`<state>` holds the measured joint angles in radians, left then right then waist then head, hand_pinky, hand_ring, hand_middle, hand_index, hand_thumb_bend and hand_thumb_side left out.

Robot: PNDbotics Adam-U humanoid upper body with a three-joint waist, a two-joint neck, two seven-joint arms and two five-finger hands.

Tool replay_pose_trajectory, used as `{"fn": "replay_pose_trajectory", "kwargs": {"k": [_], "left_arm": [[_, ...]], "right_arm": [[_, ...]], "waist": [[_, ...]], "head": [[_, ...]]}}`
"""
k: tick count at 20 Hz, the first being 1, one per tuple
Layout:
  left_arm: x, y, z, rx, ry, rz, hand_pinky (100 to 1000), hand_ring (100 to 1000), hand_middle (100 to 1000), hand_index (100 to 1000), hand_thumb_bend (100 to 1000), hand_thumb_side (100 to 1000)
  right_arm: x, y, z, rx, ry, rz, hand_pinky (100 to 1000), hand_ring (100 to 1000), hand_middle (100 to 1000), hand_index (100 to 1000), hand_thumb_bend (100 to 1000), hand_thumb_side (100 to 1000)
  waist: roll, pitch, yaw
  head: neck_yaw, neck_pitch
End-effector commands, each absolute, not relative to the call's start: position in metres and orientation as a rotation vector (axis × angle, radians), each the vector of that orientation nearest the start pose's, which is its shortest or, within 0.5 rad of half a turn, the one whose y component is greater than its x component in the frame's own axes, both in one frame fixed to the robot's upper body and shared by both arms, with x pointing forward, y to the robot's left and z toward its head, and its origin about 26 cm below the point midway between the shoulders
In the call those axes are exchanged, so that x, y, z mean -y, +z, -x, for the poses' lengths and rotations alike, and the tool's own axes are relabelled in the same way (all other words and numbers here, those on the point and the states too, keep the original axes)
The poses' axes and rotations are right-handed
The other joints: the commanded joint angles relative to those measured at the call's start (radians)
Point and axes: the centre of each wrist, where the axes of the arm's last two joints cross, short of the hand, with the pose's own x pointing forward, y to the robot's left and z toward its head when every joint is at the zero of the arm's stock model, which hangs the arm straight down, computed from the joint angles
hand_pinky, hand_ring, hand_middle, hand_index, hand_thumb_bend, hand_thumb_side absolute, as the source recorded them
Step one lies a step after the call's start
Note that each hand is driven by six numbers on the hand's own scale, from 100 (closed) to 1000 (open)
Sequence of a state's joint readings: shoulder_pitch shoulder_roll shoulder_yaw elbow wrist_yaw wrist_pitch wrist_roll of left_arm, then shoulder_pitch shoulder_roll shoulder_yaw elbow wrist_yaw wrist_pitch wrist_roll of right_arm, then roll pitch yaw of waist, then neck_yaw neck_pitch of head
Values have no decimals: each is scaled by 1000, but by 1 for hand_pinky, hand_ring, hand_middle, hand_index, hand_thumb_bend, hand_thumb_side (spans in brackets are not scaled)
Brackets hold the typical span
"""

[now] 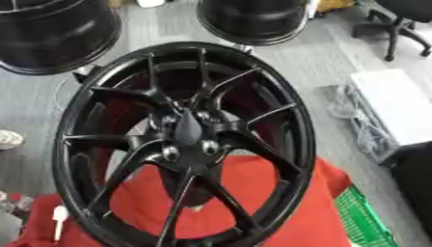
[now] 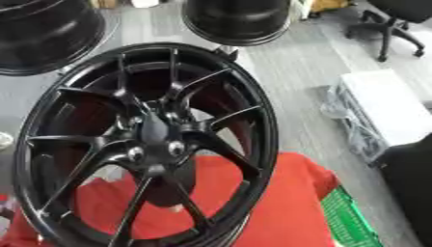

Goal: Pull the pin out of the wheel hub.

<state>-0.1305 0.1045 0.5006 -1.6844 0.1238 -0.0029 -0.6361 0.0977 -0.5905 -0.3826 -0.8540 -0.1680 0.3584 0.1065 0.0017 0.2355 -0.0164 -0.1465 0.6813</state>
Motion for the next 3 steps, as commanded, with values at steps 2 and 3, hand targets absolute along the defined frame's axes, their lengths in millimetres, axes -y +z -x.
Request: {"fn": "replay_pose_trajectory", "kwargs": {"k": [2, 3], "left_arm": [[-381, 73, -279, 1856, -249, 106, 745, 693, 655, 766, 183, 989], [-381, 73, -279, 1855, -249, 108, 745, 693, 655, 766, 183, 989]], "right_arm": [[561, -76, -114, 523, -403, 534, 643, 725, 876, 858, 100, 1000], [561, -80, -113, 521, -413, 541, 643, 723, 875, 858, 100, 1000]], "waist": [[-4, -17, 7], [-4, -18, 8]], "head": [[-17, 6], [-18, 6]]}}
